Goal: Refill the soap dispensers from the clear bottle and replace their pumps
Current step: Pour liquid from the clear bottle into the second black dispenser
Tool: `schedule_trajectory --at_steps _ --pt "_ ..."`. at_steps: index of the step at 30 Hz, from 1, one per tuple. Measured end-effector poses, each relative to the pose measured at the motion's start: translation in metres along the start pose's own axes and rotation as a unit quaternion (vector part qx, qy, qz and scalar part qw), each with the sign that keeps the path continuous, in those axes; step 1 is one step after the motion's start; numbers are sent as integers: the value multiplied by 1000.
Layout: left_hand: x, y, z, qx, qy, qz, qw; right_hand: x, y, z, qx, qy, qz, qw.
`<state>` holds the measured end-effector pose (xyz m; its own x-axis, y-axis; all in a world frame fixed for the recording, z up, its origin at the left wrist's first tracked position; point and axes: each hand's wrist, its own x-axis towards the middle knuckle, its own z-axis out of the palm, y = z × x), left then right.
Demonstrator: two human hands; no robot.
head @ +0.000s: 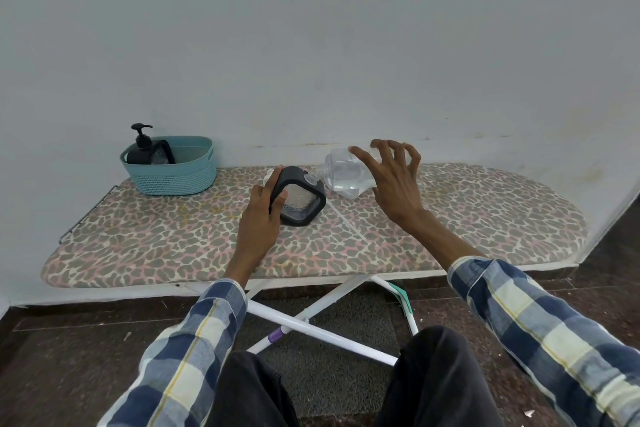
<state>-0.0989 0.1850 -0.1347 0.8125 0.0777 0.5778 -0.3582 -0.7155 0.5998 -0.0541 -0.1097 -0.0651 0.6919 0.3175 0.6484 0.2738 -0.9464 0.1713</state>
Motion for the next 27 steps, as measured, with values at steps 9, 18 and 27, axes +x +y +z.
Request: schedule_trajectory --at_steps 9,18,27 --pt "1 0 0 -1 -1 2 1000 1 0 -3 -2 -1 -1 1000" --pt "-1 0 -1 6 -1 -7 1000 1 -1 -5 -6 -2 -4 1000" --pt "-1 0 -1 5 -2 -5 1000 3 0 -6 -2 4 -9 1000"
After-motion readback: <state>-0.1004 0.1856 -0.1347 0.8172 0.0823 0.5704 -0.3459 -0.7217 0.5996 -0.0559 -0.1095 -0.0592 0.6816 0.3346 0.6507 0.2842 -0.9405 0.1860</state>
